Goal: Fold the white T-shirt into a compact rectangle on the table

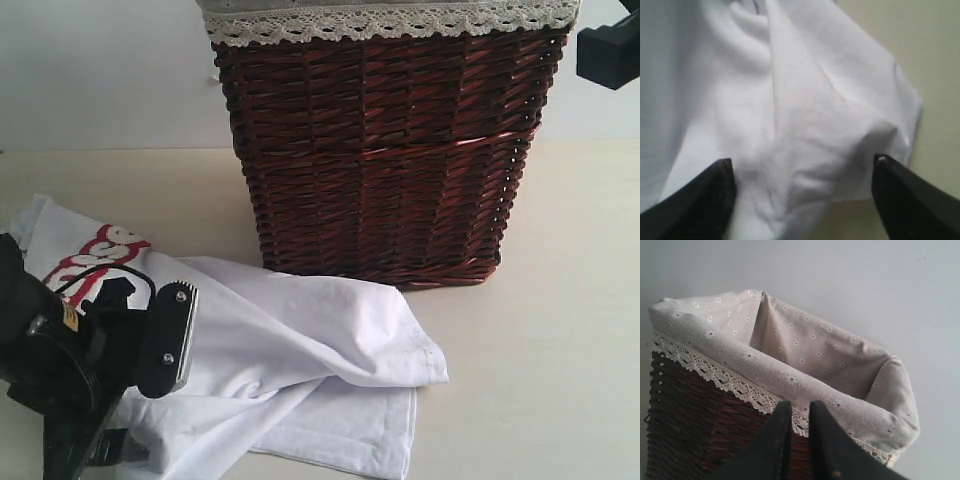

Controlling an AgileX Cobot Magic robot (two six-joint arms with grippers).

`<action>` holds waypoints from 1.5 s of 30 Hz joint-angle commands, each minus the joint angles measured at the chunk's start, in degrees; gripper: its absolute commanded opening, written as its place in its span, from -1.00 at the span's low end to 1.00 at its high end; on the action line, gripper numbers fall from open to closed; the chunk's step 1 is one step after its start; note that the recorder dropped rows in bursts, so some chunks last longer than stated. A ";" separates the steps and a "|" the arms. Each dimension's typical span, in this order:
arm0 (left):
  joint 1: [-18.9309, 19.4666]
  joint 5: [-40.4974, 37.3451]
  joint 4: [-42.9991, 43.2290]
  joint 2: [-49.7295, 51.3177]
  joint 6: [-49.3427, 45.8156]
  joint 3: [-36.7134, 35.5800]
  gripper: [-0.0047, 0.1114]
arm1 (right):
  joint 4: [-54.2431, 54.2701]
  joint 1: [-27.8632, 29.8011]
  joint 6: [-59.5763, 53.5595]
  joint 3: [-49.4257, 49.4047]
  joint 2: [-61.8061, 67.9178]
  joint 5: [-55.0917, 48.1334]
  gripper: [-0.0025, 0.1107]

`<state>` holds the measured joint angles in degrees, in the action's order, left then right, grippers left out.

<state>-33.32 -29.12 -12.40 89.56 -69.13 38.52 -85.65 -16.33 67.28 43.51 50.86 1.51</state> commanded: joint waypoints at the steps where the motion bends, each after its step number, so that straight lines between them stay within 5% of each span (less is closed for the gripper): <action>1: -0.42 8.01 1.45 0.33 0.59 -0.50 -0.34 | 0.19 -0.01 0.22 -0.34 -0.30 0.27 -0.69; 2: -0.42 9.52 1.34 0.33 0.59 -0.36 -0.73 | 0.19 -0.01 0.22 -0.34 -0.30 0.27 -0.69; 3: -0.42 10.14 1.48 0.33 0.45 -0.36 -0.92 | 0.19 -0.01 0.22 -0.34 -0.30 0.27 -0.69; 17: -0.30 5.52 1.22 -14.37 -0.48 5.65 -0.90 | 0.09 -0.01 0.22 -0.34 -0.19 0.27 -0.69; 20: -0.30 3.96 0.98 -13.13 3.87 5.65 -0.69 | 0.09 -0.01 0.22 -0.36 -0.19 2.65 -0.69; 25: -0.30 5.19 -2.78 -12.49 6.65 5.65 0.05 | -5.19 -0.01 0.22 -2.12 -0.11 13.55 -0.69; 28: -0.30 5.77 -4.74 -13.19 6.65 5.65 0.28 | -9.58 -0.01 2.58 -2.39 -0.11 17.40 -0.69; 33: -0.30 5.77 -5.14 -17.75 6.65 5.65 0.31 | -14.30 -1.88 7.65 -2.53 0.09 22.99 -0.66; 40: -0.30 6.08 -11.47 -28.69 6.54 5.65 0.31 | -14.30 -9.17 9.41 -3.27 4.24 25.20 -0.09; 45: -0.30 5.64 -10.03 -35.00 8.82 5.65 0.31 | -14.30 -16.35 9.41 -3.54 9.77 26.89 -0.06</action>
<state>-33.44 -23.39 -22.74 57.88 -62.16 43.90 -99.86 -29.35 76.17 40.50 57.65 27.58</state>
